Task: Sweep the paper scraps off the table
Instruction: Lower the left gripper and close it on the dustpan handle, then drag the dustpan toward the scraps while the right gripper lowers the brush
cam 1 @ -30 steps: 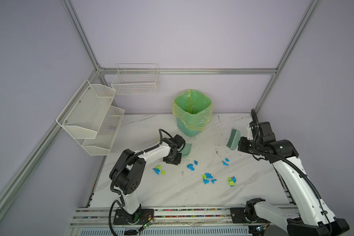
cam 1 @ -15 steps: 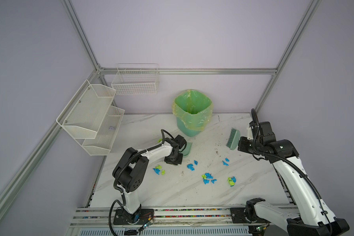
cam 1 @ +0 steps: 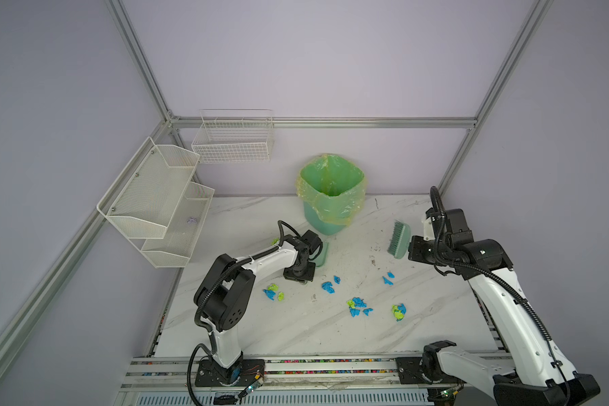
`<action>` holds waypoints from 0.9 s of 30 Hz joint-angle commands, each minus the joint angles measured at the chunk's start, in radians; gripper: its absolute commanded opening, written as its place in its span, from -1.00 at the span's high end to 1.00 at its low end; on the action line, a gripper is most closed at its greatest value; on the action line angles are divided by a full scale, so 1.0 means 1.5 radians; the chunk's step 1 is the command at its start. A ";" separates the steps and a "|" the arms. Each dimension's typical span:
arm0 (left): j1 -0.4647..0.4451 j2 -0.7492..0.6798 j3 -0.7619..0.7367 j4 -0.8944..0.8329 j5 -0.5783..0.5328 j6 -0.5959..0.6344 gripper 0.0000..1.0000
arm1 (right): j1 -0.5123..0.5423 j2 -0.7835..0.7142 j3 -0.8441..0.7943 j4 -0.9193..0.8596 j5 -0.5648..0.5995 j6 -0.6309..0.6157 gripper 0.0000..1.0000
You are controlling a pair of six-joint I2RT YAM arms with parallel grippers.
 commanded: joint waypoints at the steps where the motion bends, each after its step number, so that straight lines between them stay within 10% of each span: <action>1: -0.003 -0.062 0.069 -0.055 0.008 0.019 1.00 | 0.002 0.010 -0.005 -0.012 -0.012 -0.024 1.00; 27: -0.057 -0.314 -0.056 -0.308 0.133 0.006 1.00 | 0.139 0.069 -0.014 0.013 0.021 0.022 1.00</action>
